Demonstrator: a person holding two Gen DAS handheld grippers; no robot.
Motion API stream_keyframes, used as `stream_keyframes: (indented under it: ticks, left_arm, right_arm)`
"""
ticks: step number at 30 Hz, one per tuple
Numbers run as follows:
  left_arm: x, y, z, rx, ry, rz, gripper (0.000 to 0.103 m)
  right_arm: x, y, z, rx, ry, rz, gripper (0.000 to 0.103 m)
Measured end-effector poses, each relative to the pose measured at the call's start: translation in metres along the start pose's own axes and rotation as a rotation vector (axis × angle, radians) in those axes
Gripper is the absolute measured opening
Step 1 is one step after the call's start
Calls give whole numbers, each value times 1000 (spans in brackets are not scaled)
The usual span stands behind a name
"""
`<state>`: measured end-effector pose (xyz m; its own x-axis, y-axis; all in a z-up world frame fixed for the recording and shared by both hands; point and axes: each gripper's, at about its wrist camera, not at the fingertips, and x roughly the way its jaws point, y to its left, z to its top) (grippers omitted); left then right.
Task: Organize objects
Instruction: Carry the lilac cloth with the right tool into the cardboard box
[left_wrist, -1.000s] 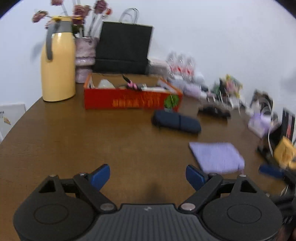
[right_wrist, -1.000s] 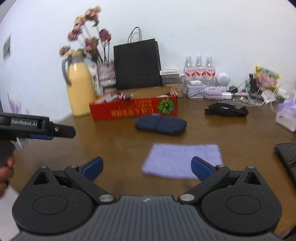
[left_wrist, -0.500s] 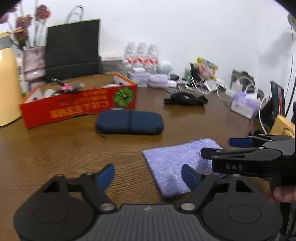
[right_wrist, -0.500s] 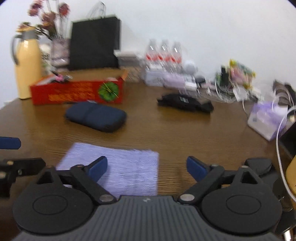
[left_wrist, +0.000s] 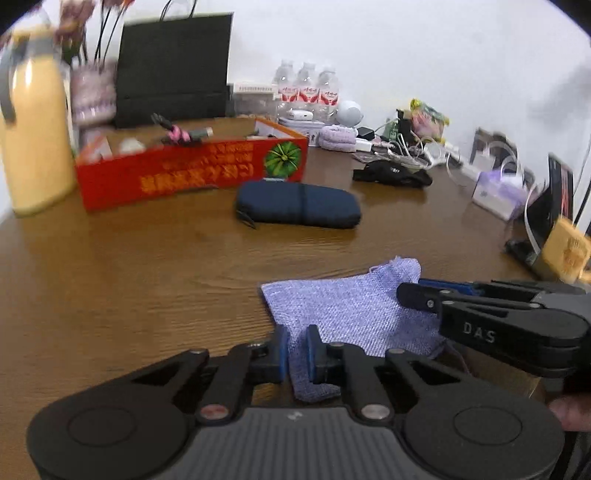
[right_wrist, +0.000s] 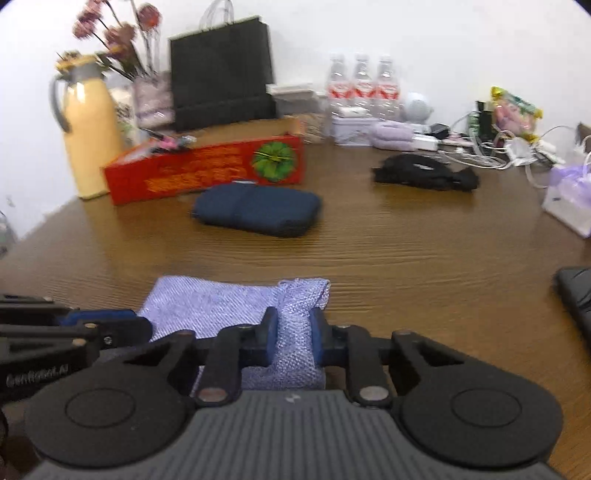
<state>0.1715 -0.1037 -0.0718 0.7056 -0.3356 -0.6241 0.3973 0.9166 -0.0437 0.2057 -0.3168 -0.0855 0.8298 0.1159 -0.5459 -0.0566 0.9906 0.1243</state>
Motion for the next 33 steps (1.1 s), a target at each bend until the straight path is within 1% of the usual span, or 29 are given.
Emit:
stream_keyframes:
  ticks: [2,5,8,10,12,15,19,24,26,28,30,32,33]
  left_arm:
    - [-12,1,-1,33,-15,32,6]
    - [-29,4,-6,-6,-29,59,6]
    - [-41,-1,-11,-34,-32,77,4]
    - [-48,-8,-10,-16,-38,69,4]
    - [-55,-18,-7,14,-65,63,3]
    - [-64,-32,-2,43,-100,36,2]
    - [-67,-41,3,55,-123,2,2]
    - [-60,-40,17,44,-132,-17,2]
    - [-57,-36,29,31,-153,-27,2]
    - [-52,-31,44,20,-176,-46,2]
    - [-45,-21,65,9,-202,-52,2]
    - [-39,-8,87,-10,-225,-56,2]
    - [-34,1,101,-25,-240,-59,2]
  right_arm:
    - [-15,13,-10,17,-29,32,14]
    - [-31,31,-19,2,-53,77,13]
    - [-44,38,-25,-7,-72,113,13]
    - [-55,37,-28,-1,-94,128,13]
    - [-65,33,-31,6,-111,137,13]
    - [-81,23,-35,28,-142,124,13]
    - [-97,2,-34,98,-200,98,13]
    - [-98,-14,-30,159,-228,84,13]
    - [-93,-13,-23,143,-227,74,13]
    - [-88,-11,-8,111,-235,65,13]
    - [-81,-9,15,71,-237,78,13]
    - [-70,-11,43,61,-244,119,13]
    - [-60,-12,62,49,-240,132,13]
